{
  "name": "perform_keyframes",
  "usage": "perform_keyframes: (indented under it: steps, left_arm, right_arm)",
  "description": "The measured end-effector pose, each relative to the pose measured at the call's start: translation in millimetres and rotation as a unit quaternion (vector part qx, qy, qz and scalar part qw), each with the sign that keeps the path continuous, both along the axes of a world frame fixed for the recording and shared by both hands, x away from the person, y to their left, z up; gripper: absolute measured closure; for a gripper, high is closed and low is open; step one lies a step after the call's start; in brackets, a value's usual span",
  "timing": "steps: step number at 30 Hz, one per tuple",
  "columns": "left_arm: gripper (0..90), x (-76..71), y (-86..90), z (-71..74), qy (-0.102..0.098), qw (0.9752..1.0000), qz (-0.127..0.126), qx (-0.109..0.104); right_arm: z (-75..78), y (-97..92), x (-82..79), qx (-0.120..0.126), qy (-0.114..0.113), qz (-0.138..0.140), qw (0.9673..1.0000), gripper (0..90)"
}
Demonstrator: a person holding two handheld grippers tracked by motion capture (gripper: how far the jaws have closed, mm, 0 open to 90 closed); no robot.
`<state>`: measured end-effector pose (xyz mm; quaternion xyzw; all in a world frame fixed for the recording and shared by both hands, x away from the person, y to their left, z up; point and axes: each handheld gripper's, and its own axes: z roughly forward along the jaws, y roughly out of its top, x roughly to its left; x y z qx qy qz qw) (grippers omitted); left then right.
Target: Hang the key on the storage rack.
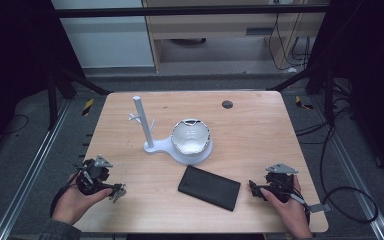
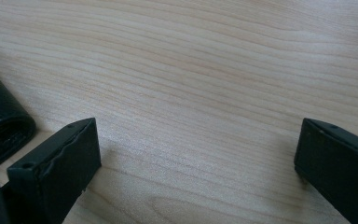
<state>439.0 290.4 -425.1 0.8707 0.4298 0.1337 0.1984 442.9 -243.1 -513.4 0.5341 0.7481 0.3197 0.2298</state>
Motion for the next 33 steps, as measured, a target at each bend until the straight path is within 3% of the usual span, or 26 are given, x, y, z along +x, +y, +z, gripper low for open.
perform_keyframes:
  steps: [3, 7, 20, 33]
  left_arm:
    - [48.0, 0.8, -3.0, -3.6, 0.010, 0.9999, -0.006, 0.011]
    - [50.1, 3.2, -4.5, -15.6, 0.043, 0.9987, -0.015, 0.025]
    - [51.6, 4.6, -6.6, -31.2, 0.058, 0.9981, -0.007, 0.022]
    - [53.6, 9.3, -8.7, -41.2, 0.072, 0.9969, -0.011, 0.031]
  right_arm:
    - [0.0, 0.0, 0.0, 0.000, 0.000, 0.000, 1.0000, 0.5]
    - [0.0, -0.1, 0.0, 0.000, 0.000, 0.000, 1.0000, 0.5]
    - [0.0, -0.1, 0.0, 0.000, 0.000, 0.001, 1.0000, 0.5]
    - [0.0, -0.1, 0.0, 0.000, 0.000, 0.001, 1.0000, 0.5]
